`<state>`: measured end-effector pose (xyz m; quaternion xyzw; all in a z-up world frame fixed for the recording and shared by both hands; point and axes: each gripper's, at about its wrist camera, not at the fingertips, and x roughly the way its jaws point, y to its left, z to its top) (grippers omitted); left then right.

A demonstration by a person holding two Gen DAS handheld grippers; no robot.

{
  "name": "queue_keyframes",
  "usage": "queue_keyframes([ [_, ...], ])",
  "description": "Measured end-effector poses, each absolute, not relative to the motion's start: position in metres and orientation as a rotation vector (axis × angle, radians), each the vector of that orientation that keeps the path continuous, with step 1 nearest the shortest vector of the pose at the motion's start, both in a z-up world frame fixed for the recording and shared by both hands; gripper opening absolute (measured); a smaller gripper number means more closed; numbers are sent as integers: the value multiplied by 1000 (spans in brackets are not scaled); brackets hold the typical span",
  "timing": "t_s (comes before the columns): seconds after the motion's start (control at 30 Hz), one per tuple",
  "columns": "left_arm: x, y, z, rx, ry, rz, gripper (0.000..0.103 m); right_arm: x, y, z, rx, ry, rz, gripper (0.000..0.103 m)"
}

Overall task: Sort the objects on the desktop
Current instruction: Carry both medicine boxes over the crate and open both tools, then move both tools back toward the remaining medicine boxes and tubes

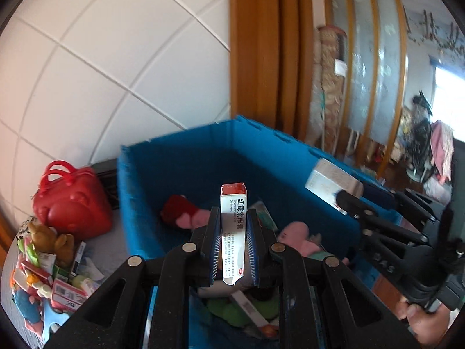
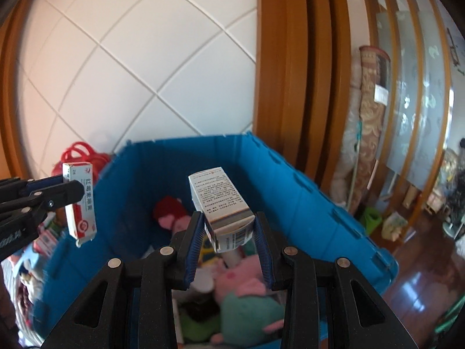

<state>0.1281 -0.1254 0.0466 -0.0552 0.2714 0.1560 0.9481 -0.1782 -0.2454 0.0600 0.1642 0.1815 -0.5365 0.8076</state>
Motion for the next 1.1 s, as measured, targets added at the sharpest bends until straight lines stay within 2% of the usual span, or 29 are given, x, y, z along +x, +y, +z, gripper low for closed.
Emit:
queue_keyframes([
  [0.27,156,-143,31,-132,644,308,17,-193,-269,34,355,442,-1132,34],
  [0.8,164,-145,19,-133,687,348,18,-193,-291,11,377,528,-1121,35],
  [0.83,164,-144,19,-136,690,347,19,-193,-291,11,379,527,-1121,39],
  [0.87,163,-144,19,-137,689,345,30,-194,-290,12,382,524,-1120,47],
  [0.9,162,-144,20,-138,683,346,47,-193,-290,13,384,519,-1119,54],
  [0.93,160,-144,21,-137,674,348,56,-195,-288,15,385,510,-1119,71],
  [0.97,158,-144,22,-133,657,350,71,-196,-287,17,383,500,-1119,86],
  [1.0,156,-145,24,-126,639,354,77,-198,-286,20,379,485,-1121,92],
  [1.07,152,-147,28,-107,611,366,77,-201,-282,26,368,459,-1124,103],
  [1.1,149,-148,30,-98,596,372,78,-202,-279,29,361,450,-1129,103],
])
